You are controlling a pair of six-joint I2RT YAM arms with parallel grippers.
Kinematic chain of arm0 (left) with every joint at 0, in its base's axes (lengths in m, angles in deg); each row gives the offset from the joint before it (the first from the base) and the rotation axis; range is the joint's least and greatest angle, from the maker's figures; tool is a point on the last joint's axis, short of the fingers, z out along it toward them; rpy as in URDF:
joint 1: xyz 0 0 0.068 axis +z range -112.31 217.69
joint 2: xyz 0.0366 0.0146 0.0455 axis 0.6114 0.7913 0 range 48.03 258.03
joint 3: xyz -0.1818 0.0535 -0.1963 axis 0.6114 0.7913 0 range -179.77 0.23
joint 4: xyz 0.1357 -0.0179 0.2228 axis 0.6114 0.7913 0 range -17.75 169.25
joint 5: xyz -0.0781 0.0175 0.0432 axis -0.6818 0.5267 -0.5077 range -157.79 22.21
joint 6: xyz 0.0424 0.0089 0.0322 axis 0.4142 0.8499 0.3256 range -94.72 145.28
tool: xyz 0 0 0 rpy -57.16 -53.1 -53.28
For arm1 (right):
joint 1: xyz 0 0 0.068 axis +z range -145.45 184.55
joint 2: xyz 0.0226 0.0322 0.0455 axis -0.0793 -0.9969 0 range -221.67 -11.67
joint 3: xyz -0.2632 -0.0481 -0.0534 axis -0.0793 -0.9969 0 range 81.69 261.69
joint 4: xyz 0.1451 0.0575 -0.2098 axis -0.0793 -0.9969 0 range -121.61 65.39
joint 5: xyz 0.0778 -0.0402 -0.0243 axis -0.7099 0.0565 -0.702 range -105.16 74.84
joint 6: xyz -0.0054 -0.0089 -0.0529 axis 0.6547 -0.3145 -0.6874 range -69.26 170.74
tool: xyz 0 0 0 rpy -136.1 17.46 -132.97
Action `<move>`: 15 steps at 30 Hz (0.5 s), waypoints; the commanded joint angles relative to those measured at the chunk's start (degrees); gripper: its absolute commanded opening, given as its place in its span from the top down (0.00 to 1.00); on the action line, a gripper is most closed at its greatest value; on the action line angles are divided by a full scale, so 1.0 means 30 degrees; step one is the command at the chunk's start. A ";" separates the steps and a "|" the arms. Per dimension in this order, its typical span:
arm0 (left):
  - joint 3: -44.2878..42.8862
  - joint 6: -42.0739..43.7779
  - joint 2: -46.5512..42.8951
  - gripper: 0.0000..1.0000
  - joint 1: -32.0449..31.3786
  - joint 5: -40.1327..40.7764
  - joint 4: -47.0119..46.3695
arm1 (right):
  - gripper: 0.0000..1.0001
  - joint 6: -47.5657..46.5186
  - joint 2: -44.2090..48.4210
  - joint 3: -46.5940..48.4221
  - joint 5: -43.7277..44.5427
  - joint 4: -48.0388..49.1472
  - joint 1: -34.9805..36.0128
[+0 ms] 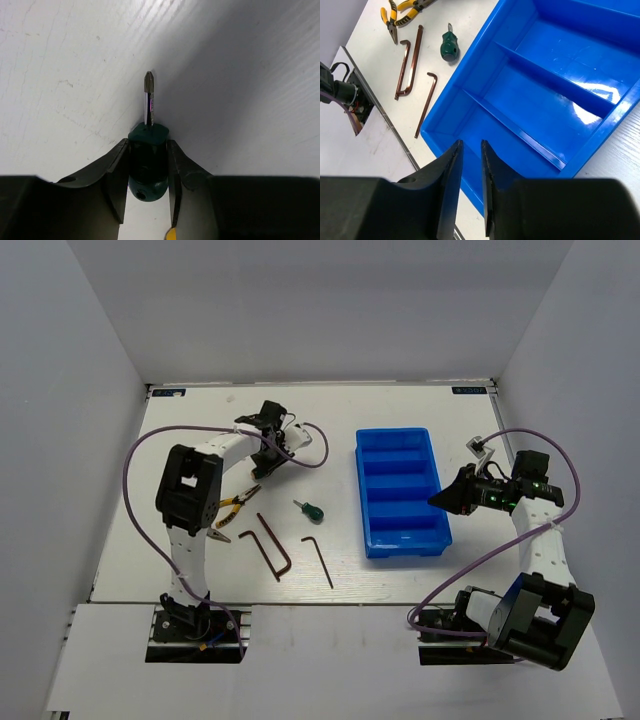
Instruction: Sort the tools into containers
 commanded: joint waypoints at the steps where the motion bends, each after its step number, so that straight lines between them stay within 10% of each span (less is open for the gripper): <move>1: -0.1251 -0.1269 0.0476 0.93 0.0075 -0.2049 0.1483 | 0.72 -0.0336 0.0438 0.0395 -0.0529 -0.0034 -0.0100; 6: -0.3305 -0.3847 -0.0400 1.00 -0.0423 -0.2868 0.1954 | 0.38 -0.0306 0.0497 0.0336 -0.0295 0.0141 -0.0070; 10: -0.3366 -0.5692 -0.2711 1.00 -0.0804 -0.6225 -0.0027 | 1.00 -0.0306 0.0555 0.0336 -0.0179 0.0142 -0.0100; 15: -0.0206 -0.6161 -0.5757 1.00 -0.1797 -1.5631 -0.6264 | 1.00 0.0189 0.0671 0.0162 0.0437 0.0697 -0.0070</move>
